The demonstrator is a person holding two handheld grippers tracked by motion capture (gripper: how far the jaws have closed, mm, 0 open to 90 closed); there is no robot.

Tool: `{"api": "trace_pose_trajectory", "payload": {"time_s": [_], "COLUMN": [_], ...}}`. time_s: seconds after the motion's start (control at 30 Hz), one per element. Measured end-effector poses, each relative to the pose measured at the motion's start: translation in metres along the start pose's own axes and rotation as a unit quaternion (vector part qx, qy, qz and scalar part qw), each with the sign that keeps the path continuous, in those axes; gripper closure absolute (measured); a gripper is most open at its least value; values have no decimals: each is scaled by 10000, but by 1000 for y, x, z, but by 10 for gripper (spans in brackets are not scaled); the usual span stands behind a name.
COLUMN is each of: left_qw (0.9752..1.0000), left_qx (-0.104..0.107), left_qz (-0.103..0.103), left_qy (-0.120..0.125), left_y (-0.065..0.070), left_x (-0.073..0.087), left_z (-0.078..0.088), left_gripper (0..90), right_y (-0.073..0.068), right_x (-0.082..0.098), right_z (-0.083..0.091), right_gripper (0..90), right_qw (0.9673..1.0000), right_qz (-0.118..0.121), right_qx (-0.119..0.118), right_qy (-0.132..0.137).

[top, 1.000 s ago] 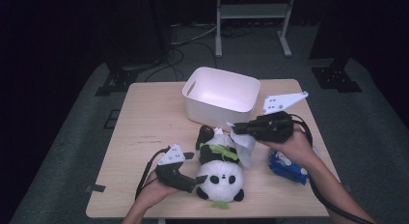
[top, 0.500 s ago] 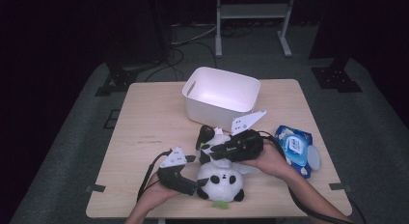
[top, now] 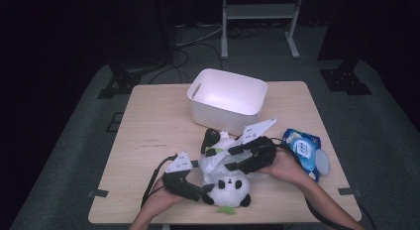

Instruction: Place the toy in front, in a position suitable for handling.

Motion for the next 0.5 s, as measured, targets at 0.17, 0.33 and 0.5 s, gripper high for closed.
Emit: {"api": "trace_pose_trajectory", "payload": {"time_s": [0.17,0.33,0.5], "left_qw": [10000,10000,10000], "left_qx": [3,-13,-21], "left_qz": [-7,-3,6], "left_qy": [-36,-26,-25], "left_y": [-1,-1,-2], "left_x": [2,3,5], "left_z": [1,2,3], "left_gripper": [88,88,88], "right_y": [-1,-4,-8], "right_x": [2,4,8], "right_z": [-14,-25,-30], "right_gripper": [474,623,815], "right_qw": [9995,9991,9995], "right_qz": [279,363,235], "right_qx": [161,184,-114], "right_qy": [-17,-99,-152]}}
Point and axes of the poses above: each handheld gripper's, and its own axes: z roughly backward along the jaws, x roughly out of its underside, y roughly to its right, the point moved 7 cm from there along -z, roughly forward along the jaws, and after that the axes turned 9 degrees about -z, right-handed, at the moved point
